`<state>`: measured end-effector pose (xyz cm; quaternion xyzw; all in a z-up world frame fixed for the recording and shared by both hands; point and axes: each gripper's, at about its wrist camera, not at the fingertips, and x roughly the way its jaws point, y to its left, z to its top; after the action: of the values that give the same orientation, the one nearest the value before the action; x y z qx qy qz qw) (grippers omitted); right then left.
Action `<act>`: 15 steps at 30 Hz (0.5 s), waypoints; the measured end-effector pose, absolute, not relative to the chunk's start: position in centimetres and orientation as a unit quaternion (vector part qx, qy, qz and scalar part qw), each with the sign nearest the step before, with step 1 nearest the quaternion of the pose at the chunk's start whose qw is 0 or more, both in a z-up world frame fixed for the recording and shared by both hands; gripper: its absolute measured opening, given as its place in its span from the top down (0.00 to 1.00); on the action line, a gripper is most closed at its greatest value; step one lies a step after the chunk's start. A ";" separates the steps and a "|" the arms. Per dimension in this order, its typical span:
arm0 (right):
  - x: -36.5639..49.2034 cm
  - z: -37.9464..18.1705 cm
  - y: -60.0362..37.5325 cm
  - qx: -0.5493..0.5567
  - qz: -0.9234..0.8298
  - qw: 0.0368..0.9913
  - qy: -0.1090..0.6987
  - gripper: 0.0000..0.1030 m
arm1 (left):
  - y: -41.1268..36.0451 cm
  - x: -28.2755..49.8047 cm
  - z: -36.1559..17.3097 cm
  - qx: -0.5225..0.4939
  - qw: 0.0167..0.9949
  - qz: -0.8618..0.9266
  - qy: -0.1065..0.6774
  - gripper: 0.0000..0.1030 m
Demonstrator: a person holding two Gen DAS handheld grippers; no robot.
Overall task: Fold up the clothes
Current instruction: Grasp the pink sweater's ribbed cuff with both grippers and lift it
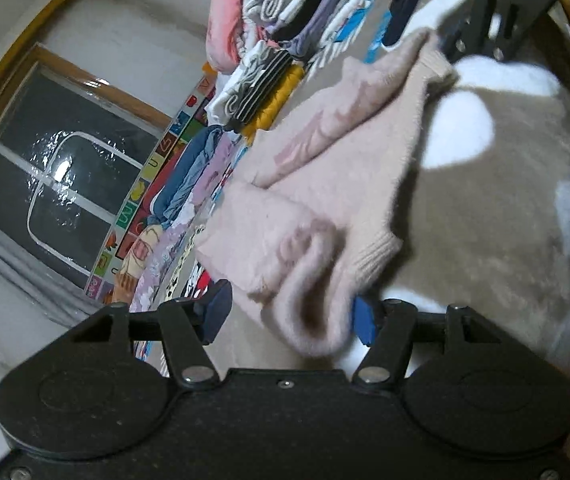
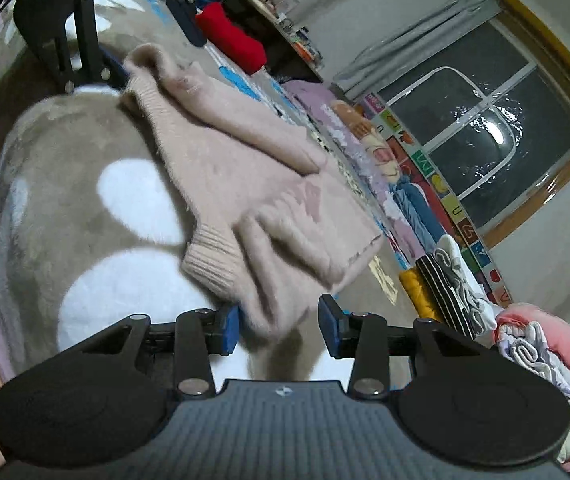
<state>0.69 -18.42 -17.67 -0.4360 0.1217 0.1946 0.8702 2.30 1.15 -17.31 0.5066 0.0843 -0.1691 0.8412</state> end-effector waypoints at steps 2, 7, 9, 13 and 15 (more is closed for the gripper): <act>1.2 -17.5 -18.2 -0.421 0.200 0.875 0.128 0.69 | 0.9 2.3 -17.4 0.504 0.844 -0.163 0.087 0.46; 1.8 -16.7 -18.5 -0.378 0.216 0.888 0.148 0.82 | -0.6 2.3 -18.1 0.497 0.849 -0.144 0.109 0.81; 1.4 -16.3 -18.6 -0.367 0.221 0.892 0.147 0.83 | -0.7 2.0 -17.9 0.498 0.849 -0.137 0.107 0.84; -0.1 -14.9 -19.0 -0.350 0.227 0.899 0.132 0.84 | -0.6 0.1 -16.8 0.509 0.843 -0.140 0.106 0.87; -1.2 -14.1 -19.4 -0.346 0.231 0.900 0.127 0.84 | -0.5 -1.3 -15.9 0.511 0.841 -0.145 0.101 0.87</act>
<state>-1.15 -19.45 -14.14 -0.3460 0.1267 0.2312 0.9005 -1.27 -0.51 -15.88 0.5113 0.1011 -0.1448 0.8410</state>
